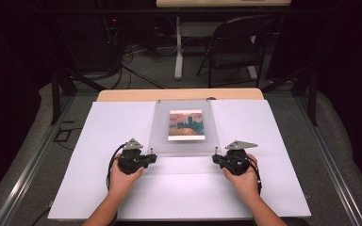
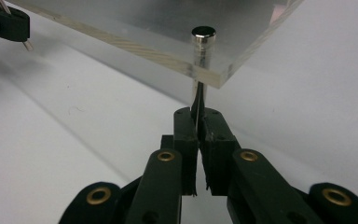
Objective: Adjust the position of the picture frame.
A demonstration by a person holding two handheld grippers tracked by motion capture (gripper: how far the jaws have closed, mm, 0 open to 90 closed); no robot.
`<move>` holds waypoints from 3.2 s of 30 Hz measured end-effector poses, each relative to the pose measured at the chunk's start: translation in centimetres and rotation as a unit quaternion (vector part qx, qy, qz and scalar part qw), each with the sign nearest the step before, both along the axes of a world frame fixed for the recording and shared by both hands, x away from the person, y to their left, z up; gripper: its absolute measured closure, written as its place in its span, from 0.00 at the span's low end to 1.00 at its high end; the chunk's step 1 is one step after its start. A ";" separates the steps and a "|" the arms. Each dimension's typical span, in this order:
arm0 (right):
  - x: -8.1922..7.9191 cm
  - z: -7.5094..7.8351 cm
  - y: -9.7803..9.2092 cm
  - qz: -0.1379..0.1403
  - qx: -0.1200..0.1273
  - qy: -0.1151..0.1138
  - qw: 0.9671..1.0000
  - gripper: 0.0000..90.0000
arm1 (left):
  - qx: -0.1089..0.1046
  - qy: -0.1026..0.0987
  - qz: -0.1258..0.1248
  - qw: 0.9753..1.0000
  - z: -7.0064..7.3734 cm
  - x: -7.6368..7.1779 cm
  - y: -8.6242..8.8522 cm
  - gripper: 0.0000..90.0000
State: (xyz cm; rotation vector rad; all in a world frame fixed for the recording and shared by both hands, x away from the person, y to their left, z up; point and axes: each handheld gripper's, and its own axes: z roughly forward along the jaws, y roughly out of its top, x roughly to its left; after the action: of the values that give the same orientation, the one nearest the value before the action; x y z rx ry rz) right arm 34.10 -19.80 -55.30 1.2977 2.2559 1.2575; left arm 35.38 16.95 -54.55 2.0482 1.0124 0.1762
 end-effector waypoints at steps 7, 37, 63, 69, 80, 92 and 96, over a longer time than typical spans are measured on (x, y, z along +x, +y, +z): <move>0.0 -0.3 0.3 0.006 -0.006 0.005 1.000 0.95 | 0.005 0.004 0.004 1.000 -0.3 -0.1 0.1 0.95; -0.6 -0.2 0.6 0.012 -0.034 -0.004 0.999 0.82 | -0.003 -0.001 0.008 1.000 -0.6 -0.6 0.3 0.82; -3.7 1.4 -0.2 0.037 -0.071 -0.029 0.996 0.48 | -0.007 -0.021 0.023 1.000 0.8 -3.5 1.6 0.47; -4.5 1.7 -1.0 0.024 -0.075 -0.027 0.997 0.53 | 0.001 -0.027 0.028 0.999 1.2 -4.3 2.1 0.44; -5.1 2.0 -2.1 0.007 -0.068 -0.047 0.997 0.51 | -0.002 -0.034 0.065 0.997 1.3 -4.8 3.0 0.36; -4.9 1.2 -1.9 0.002 -0.068 -0.033 0.997 0.44 | 0.002 -0.035 0.085 0.996 1.5 -4.8 3.6 0.31; -4.8 1.3 -2.1 -0.001 -0.066 -0.035 0.997 0.44 | 0.001 -0.048 0.089 0.995 1.7 -4.9 3.8 0.31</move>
State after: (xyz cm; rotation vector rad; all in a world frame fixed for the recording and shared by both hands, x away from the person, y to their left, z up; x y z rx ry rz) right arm 29.29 -21.94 -53.96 1.1905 2.2476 1.1147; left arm 30.50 20.71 -52.84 1.9311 1.1348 0.3645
